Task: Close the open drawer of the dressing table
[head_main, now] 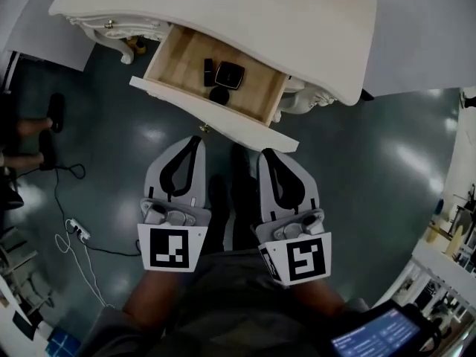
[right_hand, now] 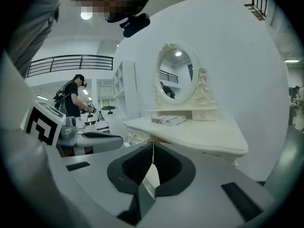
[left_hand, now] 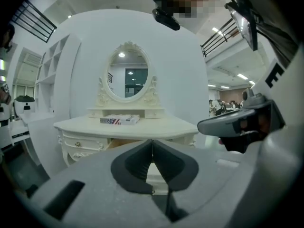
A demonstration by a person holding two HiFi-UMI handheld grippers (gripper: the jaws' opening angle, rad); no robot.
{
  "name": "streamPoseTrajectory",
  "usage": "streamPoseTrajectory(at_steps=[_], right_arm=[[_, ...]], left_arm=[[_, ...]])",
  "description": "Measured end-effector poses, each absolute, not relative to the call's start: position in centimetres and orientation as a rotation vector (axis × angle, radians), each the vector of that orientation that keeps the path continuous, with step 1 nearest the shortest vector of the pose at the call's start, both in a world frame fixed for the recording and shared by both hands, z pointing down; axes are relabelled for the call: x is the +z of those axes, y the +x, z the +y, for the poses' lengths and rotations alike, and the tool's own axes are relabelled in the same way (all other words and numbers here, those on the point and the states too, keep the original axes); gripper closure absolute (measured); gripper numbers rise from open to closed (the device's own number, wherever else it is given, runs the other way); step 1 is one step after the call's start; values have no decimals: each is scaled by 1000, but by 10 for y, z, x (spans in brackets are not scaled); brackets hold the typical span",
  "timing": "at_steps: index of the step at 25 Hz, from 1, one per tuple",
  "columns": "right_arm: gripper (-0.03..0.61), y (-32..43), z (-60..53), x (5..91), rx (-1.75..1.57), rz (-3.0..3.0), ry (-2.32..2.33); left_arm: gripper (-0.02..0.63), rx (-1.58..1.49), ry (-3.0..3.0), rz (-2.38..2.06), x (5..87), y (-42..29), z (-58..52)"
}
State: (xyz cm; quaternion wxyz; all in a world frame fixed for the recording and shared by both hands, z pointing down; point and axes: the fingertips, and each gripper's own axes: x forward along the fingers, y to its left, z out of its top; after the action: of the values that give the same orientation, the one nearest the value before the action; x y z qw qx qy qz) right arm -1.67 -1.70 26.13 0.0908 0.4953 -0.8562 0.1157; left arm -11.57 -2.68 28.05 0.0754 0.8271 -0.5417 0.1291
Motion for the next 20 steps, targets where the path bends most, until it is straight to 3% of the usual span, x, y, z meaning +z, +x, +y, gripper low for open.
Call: streamPoseTrajectory(at_steps=[13,17,20], right_arm=[[563,-26,10,319,446,-2510,1413],[563,-25,9,322,452,-2509,1411],[563,-23,8,324,447,-2508,1412]], left_arm=[[594,443,2470,-1558,355,-115,-15],[464,458,2508,-1515,363,-107,-20],[451,464,2509,-1489,371,-103,-23]])
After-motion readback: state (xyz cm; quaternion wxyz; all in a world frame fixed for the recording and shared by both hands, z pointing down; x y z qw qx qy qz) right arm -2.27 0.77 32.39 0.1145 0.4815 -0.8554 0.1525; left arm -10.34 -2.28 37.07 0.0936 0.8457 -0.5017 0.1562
